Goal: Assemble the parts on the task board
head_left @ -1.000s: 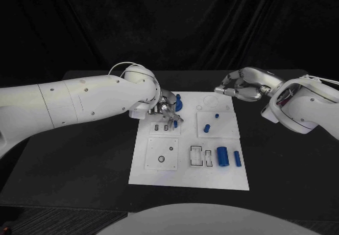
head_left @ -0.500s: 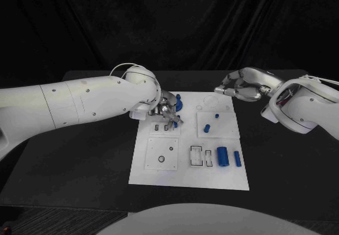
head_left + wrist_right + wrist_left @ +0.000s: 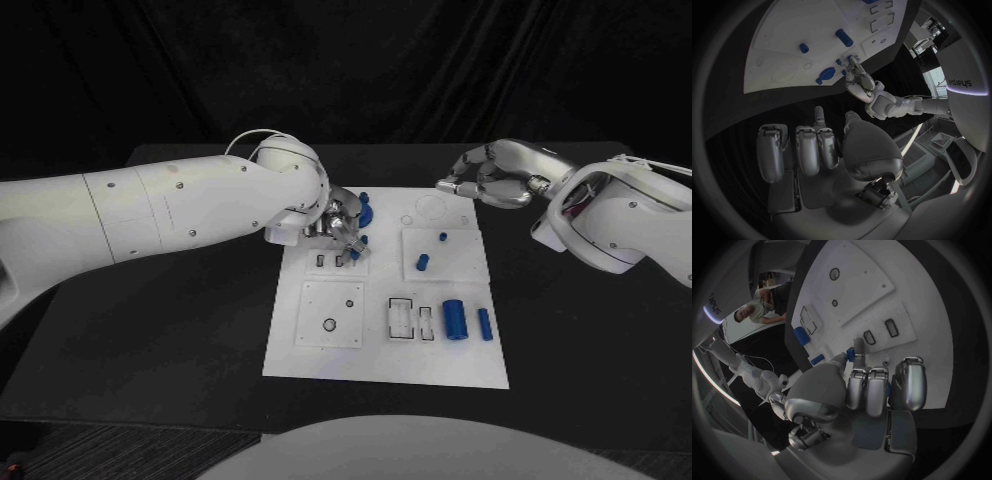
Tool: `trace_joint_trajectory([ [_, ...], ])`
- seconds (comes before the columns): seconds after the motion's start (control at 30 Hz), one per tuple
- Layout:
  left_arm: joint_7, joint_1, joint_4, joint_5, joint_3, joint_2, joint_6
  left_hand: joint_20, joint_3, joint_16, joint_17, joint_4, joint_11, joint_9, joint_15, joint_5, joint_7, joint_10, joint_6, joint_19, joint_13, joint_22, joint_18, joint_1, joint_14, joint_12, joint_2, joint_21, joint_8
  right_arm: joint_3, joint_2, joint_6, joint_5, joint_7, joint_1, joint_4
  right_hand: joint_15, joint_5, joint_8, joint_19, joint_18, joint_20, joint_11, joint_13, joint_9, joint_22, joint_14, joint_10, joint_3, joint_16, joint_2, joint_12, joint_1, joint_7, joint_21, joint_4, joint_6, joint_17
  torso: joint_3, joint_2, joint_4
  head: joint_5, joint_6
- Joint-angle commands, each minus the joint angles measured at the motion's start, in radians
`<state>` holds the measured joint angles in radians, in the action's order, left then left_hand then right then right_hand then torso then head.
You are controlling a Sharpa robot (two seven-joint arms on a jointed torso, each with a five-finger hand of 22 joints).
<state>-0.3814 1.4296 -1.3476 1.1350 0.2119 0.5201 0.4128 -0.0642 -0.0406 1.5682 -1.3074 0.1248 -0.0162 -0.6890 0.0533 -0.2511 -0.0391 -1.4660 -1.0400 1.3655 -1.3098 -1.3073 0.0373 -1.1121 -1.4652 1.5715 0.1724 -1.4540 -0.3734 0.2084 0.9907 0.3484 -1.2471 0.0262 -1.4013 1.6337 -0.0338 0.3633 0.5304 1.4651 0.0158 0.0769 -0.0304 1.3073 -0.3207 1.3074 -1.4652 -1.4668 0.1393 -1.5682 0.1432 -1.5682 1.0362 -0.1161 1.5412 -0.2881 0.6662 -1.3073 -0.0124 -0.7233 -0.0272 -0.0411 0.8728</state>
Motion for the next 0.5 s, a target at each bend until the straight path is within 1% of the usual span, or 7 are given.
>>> trace_joint_trajectory([
  [0.03, 0.009, -0.003, 0.001, 0.004, 0.000, -0.002, 0.015, 0.004, -0.031, 0.003, -0.263, -0.019, 0.000, -0.006, 0.000, -0.028, 0.001, -0.105, -0.007, -0.001, -0.261, -0.062, 0.020, -0.002, -0.106, -0.001, -0.017, 0.006, 0.013, -0.001, -0.001, 0.001, -0.001, -0.004, 0.002, -0.002, 0.003, 0.007, 0.005, 0.082, -0.005, 0.003, 0.001, 0.263, -0.001, 0.249, -0.106, -0.104, 0.004, -0.003, -0.001, -0.003, 0.016, 0.000, -0.006, 0.000, 0.011, -0.263, 0.0001, 0.000, -0.0003, 0.000, 0.000],
  [0.07, 0.009, -0.003, 0.001, 0.004, 0.000, -0.002, 0.013, 0.005, -0.050, 0.003, -0.263, -0.032, 0.000, -0.008, 0.001, -0.040, 0.001, -0.105, -0.008, -0.001, -0.261, -0.063, 0.021, -0.006, -0.106, -0.001, -0.023, 0.007, 0.019, -0.001, -0.001, 0.000, -0.001, -0.005, 0.003, -0.002, 0.003, 0.007, 0.005, 0.081, -0.005, 0.003, 0.001, 0.263, -0.001, 0.249, -0.106, -0.104, 0.004, -0.003, -0.001, -0.003, 0.018, 0.000, -0.007, 0.001, 0.011, -0.263, 0.0002, 0.000, -0.0002, 0.000, 0.000],
  [0.13, 0.010, -0.003, 0.000, 0.004, 0.000, -0.002, 0.009, 0.006, -0.079, 0.003, -0.263, -0.051, -0.001, -0.013, 0.001, -0.048, 0.001, -0.105, -0.009, 0.000, -0.261, -0.064, 0.021, -0.008, -0.106, -0.001, -0.032, 0.008, 0.028, -0.001, -0.002, -0.002, -0.001, -0.006, 0.003, -0.003, 0.003, 0.008, 0.005, 0.081, -0.004, 0.003, 0.000, 0.263, -0.001, 0.248, -0.106, -0.104, 0.004, -0.003, 0.000, -0.003, 0.022, 0.000, -0.007, 0.001, 0.012, -0.263, 0.0001, 0.000, 0.0001, -0.001, 0.000],
  [0.23, 0.012, -0.003, -0.002, 0.004, 0.000, -0.001, 0.003, 0.006, -0.145, 0.003, -0.263, -0.092, -0.001, -0.022, 0.002, -0.066, 0.000, -0.105, -0.007, -0.001, -0.261, -0.064, 0.021, -0.014, -0.106, -0.001, -0.051, 0.011, 0.044, -0.001, -0.002, -0.006, -0.001, -0.008, 0.003, -0.003, 0.003, 0.011, 0.006, 0.080, -0.004, 0.003, 0.000, 0.263, 0.000, 0.248, -0.106, -0.104, 0.004, -0.003, 0.001, -0.003, 0.032, 0.000, -0.008, 0.003, 0.013, -0.263, 0.0000, 0.000, 0.0005, -0.002, 0.000],
  [0.37, 0.013, -0.003, -0.007, 0.004, 0.000, 0.003, -0.007, 0.005, -0.234, 0.003, -0.263, -0.135, 0.002, -0.036, 0.000, -0.112, -0.003, -0.105, -0.010, 0.000, -0.261, -0.068, 0.021, 0.005, -0.106, -0.001, -0.080, 0.014, 0.059, -0.001, -0.002, -0.011, -0.001, -0.010, 0.003, -0.003, 0.003, 0.014, 0.006, 0.079, -0.004, 0.003, 0.000, 0.263, 0.001, 0.247, -0.106, -0.104, 0.004, -0.003, 0.002, -0.003, 0.039, 0.000, -0.010, 0.003, 0.013, -0.263, 0.0002, 0.000, 0.0006, -0.003, 0.000],
  [0.4, 0.013, -0.003, -0.009, 0.004, 0.000, 0.004, -0.010, 0.004, -0.268, 0.003, -0.263, -0.149, 0.003, -0.043, 0.000, -0.118, -0.004, -0.105, -0.012, 0.001, -0.261, -0.069, 0.021, 0.017, -0.106, -0.001, -0.090, 0.015, 0.063, -0.001, -0.002, -0.013, -0.001, -0.011, 0.003, -0.003, 0.003, 0.015, 0.006, 0.079, -0.003, 0.003, 0.000, 0.263, 0.001, 0.247, -0.106, -0.104, 0.004, -0.003, 0.002, -0.003, 0.042, 0.000, -0.011, 0.004, 0.014, -0.263, 0.0002, 0.000, 0.0008, -0.003, 0.000],
  [0.5, 0.014, -0.003, -0.012, 0.004, 0.000, 0.009, -0.015, 0.004, -0.322, 0.003, -0.263, -0.168, 0.003, -0.057, -0.002, -0.125, -0.005, -0.105, -0.016, 0.002, -0.261, -0.072, 0.021, 0.045, -0.106, -0.001, -0.103, 0.016, 0.068, -0.001, -0.001, -0.016, -0.001, -0.013, 0.003, -0.004, 0.003, 0.017, 0.006, 0.078, -0.003, 0.003, 0.000, 0.263, 0.002, 0.247, -0.106, -0.104, 0.004, -0.003, 0.003, -0.003, 0.048, 0.000, -0.012, 0.004, 0.014, -0.263, 0.0002, 0.000, 0.0007, -0.004, 0.000],
])
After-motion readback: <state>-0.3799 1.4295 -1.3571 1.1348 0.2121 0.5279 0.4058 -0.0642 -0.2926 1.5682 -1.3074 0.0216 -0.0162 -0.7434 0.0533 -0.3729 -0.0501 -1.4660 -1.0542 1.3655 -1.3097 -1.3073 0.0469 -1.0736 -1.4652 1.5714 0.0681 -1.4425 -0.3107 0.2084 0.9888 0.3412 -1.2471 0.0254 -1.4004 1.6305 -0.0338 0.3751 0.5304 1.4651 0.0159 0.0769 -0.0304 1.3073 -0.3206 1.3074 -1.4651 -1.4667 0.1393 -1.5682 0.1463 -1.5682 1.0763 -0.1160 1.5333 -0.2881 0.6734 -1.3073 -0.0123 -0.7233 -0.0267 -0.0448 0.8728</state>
